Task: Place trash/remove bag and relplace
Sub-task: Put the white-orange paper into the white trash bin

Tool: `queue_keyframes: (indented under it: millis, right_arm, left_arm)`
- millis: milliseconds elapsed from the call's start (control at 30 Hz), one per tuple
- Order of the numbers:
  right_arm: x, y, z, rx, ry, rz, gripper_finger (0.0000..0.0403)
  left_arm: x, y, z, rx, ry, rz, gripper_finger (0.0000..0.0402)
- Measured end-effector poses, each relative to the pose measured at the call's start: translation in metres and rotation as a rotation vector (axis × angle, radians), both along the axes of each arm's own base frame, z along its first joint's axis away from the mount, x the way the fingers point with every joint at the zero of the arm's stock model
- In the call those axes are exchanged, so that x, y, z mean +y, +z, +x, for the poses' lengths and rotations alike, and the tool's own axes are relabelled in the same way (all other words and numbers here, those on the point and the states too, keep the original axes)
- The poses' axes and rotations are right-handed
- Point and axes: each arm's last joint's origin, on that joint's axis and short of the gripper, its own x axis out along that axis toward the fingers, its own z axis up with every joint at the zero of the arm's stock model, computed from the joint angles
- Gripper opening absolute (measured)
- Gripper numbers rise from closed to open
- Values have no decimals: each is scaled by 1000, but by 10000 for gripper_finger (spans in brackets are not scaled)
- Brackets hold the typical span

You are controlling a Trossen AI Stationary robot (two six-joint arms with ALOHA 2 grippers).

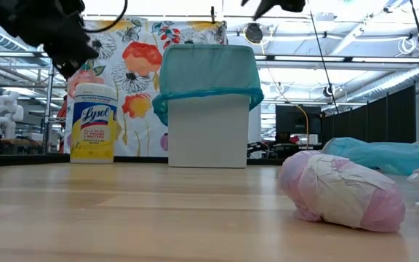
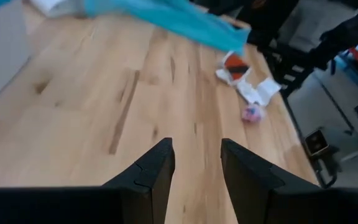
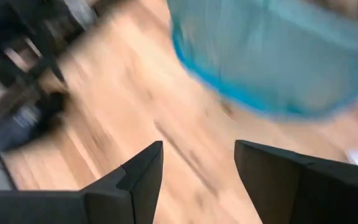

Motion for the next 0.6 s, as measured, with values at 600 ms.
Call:
queue_keyframes:
  millis: [600]
  right_arm:
    - [162, -92, -26, 342, -259, 143, 190]
  left_arm:
    - [-3, -5, 6, 42, -25, -61, 136]
